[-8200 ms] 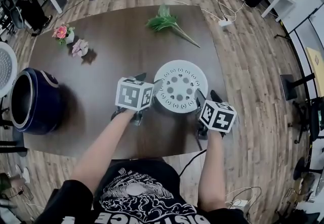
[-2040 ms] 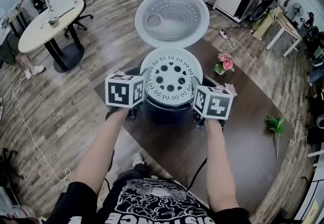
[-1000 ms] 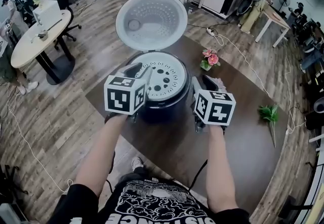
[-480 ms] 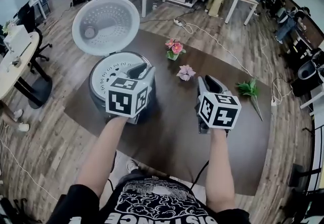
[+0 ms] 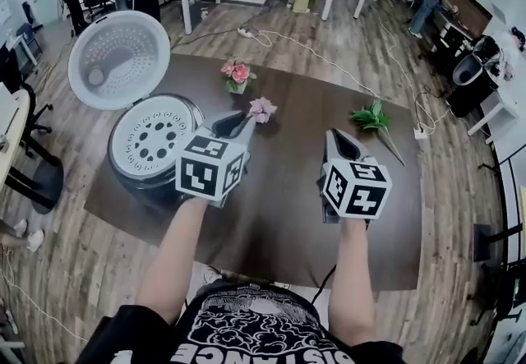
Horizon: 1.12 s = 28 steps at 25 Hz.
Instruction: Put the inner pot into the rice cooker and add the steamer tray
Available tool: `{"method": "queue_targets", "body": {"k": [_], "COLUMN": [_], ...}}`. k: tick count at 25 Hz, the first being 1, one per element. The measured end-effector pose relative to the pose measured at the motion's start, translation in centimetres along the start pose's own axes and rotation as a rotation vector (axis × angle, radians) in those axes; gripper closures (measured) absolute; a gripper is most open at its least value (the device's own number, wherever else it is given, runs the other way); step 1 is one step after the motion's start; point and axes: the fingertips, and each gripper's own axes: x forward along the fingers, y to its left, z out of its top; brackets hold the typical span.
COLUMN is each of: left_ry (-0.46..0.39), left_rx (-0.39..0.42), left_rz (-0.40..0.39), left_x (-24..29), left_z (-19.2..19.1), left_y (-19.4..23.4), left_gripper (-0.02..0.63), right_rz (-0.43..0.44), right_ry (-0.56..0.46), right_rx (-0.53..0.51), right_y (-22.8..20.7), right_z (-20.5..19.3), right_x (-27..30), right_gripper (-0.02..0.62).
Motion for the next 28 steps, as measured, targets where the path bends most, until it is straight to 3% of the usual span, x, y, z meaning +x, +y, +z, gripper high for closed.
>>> {"method": "queue_targets", "body": {"k": [9,21,28], "left_ry": [-0.006,-0.014,-0.011], "left_rx": [0.013,-0.013,-0.023], "left_rz": [-0.038,-0.049,-0.037], "left_x": [0.5,-1.1,-0.2], "left_z": [0.0,-0.4,-0.8], "left_y": [-1.0,1.3,0.1], "left_gripper": [0.603,0.603,0.603], "right_rz": [-0.05,-0.045,-0.047], "right_ry": [-0.014,-0.028,-0.028], "right_rx": [-0.012,-0.003,-0.003], "right_y": [-1.9,-0.6,-2.6], "right_z": [0.2,0.2,-0.3], "right_x": [-2.6,-3.0,-3.6], "right_gripper": [0.597,0.597,0.597]}}
